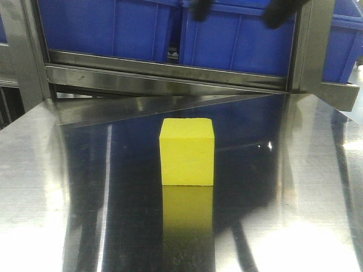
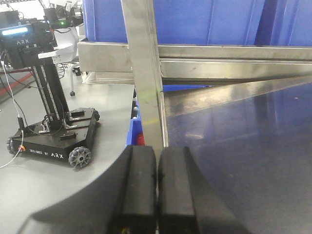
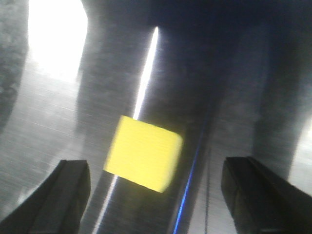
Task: Place yellow foam block on left shelf second layer
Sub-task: 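Lower the open right gripper around the yellow foam cube and close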
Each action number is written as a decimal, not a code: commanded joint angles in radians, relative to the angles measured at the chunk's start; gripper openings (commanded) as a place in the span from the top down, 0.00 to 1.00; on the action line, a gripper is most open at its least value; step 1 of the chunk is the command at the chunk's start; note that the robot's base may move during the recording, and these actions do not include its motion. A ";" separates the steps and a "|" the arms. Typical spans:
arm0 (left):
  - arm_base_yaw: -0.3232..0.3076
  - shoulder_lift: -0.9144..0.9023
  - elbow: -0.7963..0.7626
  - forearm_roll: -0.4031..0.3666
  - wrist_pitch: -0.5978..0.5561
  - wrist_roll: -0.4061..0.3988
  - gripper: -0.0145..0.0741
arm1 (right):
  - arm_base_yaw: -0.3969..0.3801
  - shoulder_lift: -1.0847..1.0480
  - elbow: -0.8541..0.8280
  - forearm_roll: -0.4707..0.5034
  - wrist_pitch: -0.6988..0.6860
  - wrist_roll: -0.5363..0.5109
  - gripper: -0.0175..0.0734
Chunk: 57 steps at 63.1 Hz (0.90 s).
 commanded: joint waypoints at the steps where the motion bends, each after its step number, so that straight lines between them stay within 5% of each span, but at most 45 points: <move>1: -0.003 -0.014 0.026 -0.003 -0.084 -0.004 0.68 | 0.040 0.016 -0.074 -0.024 -0.055 0.067 0.12; 26: -0.003 -0.014 0.026 -0.003 -0.084 -0.004 0.68 | 0.107 0.139 -0.088 -0.211 0.030 0.360 0.12; 57: -0.003 -0.014 0.026 -0.003 -0.084 -0.004 0.68 | 0.126 0.242 -0.087 -0.223 0.017 0.372 0.12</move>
